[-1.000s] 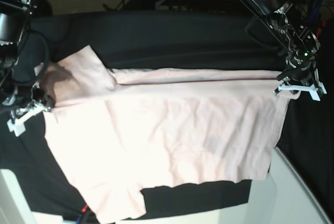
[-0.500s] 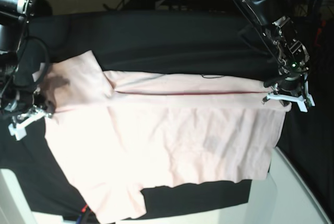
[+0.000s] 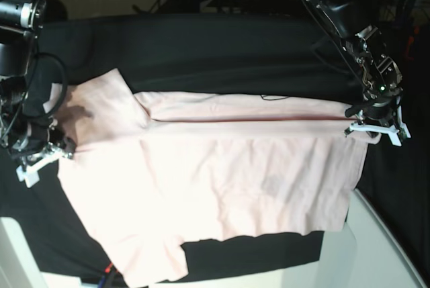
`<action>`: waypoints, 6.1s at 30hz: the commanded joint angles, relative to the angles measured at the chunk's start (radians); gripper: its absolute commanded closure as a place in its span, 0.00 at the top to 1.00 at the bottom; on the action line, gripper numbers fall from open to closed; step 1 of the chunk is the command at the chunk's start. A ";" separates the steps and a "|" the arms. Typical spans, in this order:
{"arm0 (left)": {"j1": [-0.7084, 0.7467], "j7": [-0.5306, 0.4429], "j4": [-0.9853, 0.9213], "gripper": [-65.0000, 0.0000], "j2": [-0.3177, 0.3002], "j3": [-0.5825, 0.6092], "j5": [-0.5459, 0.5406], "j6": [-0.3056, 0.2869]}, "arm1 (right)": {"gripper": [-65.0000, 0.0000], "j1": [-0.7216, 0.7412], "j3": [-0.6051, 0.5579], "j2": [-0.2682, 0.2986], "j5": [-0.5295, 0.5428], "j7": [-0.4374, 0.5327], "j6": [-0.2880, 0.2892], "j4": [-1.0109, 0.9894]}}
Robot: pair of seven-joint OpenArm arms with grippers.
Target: Fold the T-shirt properly
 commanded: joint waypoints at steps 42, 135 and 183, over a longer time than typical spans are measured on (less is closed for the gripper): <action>0.423 -0.029 0.388 0.00 0.021 0.029 0.001 0.006 | 0.67 -0.414 0.358 -0.224 0.024 -0.137 0.028 0.528; 0.473 -0.029 0.313 0.00 0.013 0.028 -0.001 0.006 | 0.15 0.171 -0.188 -0.279 0.024 -0.003 -0.041 0.015; 0.466 -0.024 0.312 0.35 -0.048 0.028 -0.010 0.006 | 0.71 -0.335 0.387 -0.178 0.420 0.172 -0.160 0.101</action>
